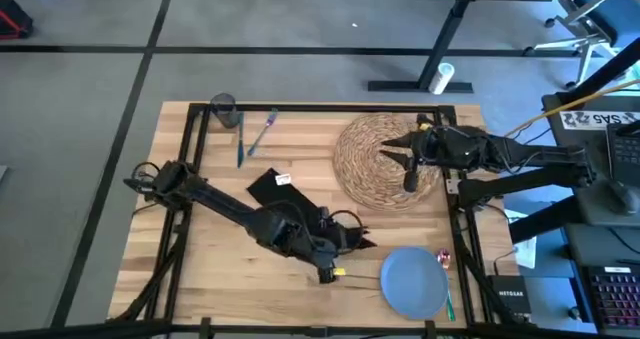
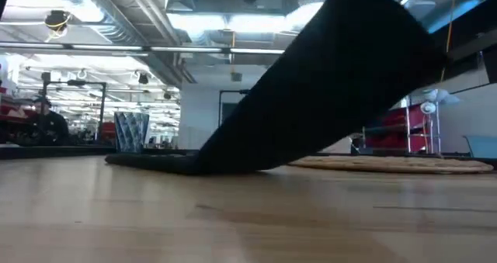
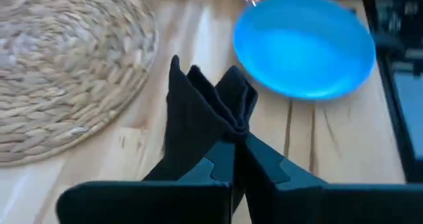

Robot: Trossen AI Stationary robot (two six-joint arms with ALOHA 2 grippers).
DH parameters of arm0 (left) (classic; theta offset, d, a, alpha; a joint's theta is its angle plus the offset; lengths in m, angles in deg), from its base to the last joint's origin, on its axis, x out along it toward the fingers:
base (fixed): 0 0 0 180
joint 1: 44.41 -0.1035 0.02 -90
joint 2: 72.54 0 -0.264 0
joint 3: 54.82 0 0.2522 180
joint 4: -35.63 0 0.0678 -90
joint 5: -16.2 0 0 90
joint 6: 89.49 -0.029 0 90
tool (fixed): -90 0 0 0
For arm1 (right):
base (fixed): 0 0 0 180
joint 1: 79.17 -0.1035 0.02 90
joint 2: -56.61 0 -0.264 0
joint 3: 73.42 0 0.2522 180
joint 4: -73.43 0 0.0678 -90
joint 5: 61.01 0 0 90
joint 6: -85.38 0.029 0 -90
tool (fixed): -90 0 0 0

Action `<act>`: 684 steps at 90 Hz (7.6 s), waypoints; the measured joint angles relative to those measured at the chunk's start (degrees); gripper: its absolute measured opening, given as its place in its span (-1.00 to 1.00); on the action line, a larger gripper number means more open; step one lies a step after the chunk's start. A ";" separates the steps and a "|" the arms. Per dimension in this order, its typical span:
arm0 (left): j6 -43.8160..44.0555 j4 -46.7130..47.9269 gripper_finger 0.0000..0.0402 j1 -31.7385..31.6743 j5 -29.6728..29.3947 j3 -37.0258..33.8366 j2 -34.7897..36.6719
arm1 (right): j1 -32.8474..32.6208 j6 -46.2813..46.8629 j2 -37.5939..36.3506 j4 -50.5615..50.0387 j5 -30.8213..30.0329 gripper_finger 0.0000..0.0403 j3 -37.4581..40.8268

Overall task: Set table place
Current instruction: Fold the black table napkin

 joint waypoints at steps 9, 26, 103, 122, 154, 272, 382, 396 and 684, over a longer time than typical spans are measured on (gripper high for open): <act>3.64 -0.10 -1.00 0.88 -3.57 0.09 1.49 | 0.00 0.00 -1.16 -0.39 0.39 -0.59 0.00; 11.69 0.01 -1.00 2.87 -10.03 0.17 2.20 | 0.00 0.00 -2.87 -3.18 1.11 -0.59 0.02; 54.85 30.60 -1.00 7.01 -28.04 0.17 2.22 | -0.02 0.20 -4.68 -5.97 2.66 -0.59 0.02; 64.85 42.12 -1.00 7.01 -28.08 0.17 2.22 | -0.02 0.57 -4.68 -5.93 2.66 -0.59 0.02; 78.96 58.67 -1.00 6.99 -26.68 0.17 2.24 | -0.02 0.68 -4.68 -5.84 2.66 -0.59 0.02; 92.79 59.13 -1.00 3.08 -19.80 -16.84 1.87 | -0.02 1.95 -4.66 -5.74 2.64 -0.59 0.02; 87.07 53.39 -0.50 -0.88 -20.02 -21.67 1.87 | -0.02 3.43 -4.66 -5.32 -0.55 -0.59 0.02; 87.45 58.24 -0.46 -1.66 -19.40 -21.67 1.87 | -0.02 3.43 -4.66 -5.32 -0.55 -0.59 0.02; 81.74 34.02 -1.00 16.33 6.82 -20.75 -2.11 | -0.01 3.37 -4.64 -5.18 -0.59 -0.59 0.00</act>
